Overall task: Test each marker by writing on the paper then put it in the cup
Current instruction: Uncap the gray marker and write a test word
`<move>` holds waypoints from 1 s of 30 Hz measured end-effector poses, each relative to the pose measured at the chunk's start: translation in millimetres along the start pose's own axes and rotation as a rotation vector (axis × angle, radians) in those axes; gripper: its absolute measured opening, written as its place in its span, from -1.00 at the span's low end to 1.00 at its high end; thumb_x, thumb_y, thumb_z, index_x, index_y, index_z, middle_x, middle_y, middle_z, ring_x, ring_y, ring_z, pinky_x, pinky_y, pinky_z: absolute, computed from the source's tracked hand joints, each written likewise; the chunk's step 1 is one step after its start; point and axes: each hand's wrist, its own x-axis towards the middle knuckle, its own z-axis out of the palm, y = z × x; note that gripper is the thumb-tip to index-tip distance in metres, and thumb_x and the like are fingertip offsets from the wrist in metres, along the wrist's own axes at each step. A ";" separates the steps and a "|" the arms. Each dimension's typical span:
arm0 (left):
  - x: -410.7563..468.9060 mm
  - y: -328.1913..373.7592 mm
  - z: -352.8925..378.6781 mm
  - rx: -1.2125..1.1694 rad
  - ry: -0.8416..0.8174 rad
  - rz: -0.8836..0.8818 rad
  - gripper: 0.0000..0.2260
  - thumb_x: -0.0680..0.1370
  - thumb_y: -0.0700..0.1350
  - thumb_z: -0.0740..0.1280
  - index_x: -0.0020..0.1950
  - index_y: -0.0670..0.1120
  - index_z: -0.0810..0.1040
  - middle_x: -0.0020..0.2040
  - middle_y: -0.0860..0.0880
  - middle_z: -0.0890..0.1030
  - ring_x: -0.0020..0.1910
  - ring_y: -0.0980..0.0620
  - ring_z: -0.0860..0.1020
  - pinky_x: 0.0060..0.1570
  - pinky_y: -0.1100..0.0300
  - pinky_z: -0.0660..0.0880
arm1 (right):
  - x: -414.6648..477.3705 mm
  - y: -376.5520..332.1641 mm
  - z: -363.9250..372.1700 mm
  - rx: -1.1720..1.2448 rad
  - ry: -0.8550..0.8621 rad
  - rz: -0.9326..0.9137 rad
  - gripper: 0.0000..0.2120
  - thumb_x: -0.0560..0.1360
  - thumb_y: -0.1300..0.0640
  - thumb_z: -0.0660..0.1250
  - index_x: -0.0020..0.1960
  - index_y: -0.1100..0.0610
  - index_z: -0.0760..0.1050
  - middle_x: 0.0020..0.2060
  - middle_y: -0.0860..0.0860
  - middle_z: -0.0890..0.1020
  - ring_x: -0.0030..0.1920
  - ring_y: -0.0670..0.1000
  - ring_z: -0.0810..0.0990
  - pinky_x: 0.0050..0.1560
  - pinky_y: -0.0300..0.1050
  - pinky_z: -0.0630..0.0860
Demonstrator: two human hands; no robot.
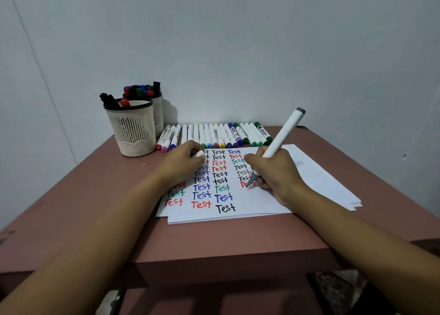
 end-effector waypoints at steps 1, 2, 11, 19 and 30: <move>0.2 0.2 -0.8 0.014 -0.011 0.002 -0.76 0.59 -0.10 0.22 0.25 -0.11 0.45 0.03 0.04 0.46 -0.01 0.10 0.43 -0.07 0.26 0.31 | -0.6 0.0 0.7 -0.012 0.009 -0.007 -0.70 0.44 0.33 0.29 -0.38 0.15 0.26 -0.62 0.02 0.35 -0.65 -0.06 0.38 -0.51 -0.26 0.23; 0.6 0.3 -0.8 0.023 -0.021 0.003 -0.76 0.59 -0.10 0.22 0.24 -0.10 0.46 0.03 0.04 0.46 -0.02 0.10 0.44 -0.07 0.25 0.31 | -1.3 0.3 1.2 -0.024 0.013 -0.012 -0.71 0.43 0.33 0.28 -0.39 0.15 0.25 -0.61 0.05 0.37 -0.64 -0.04 0.36 -0.50 -0.26 0.23; 1.3 -0.1 -2.2 0.035 -0.026 -0.008 -0.77 0.59 -0.09 0.24 0.22 -0.10 0.47 0.06 0.02 0.48 0.02 0.08 0.44 -0.04 0.23 0.31 | -2.2 2.4 3.2 -0.073 -0.034 -0.065 -0.69 0.40 0.37 0.27 -0.43 0.17 0.24 -0.66 0.00 0.38 -0.66 -0.06 0.37 -0.52 -0.24 0.24; 0.7 2.2 -3.2 0.046 -0.034 -0.001 -0.76 0.59 -0.10 0.22 0.24 -0.11 0.47 0.14 -0.02 0.51 0.02 0.09 0.43 -0.05 0.24 0.31 | 1.9 7.4 3.7 -0.086 0.036 -0.113 -0.63 0.41 0.36 0.30 -0.42 0.12 0.19 -0.52 0.01 0.25 -0.58 -0.08 0.27 -0.53 -0.28 0.30; 0.4 3.7 -3.1 0.046 -0.043 -0.019 -0.76 0.59 -0.09 0.23 0.24 -0.10 0.46 0.06 0.03 0.47 0.00 0.10 0.42 -0.06 0.25 0.30 | 0.9 8.7 2.7 -0.092 -0.025 -0.113 -0.63 0.39 0.36 0.27 -0.44 0.12 0.17 -0.53 0.03 0.22 -0.59 -0.07 0.23 -0.55 -0.30 0.23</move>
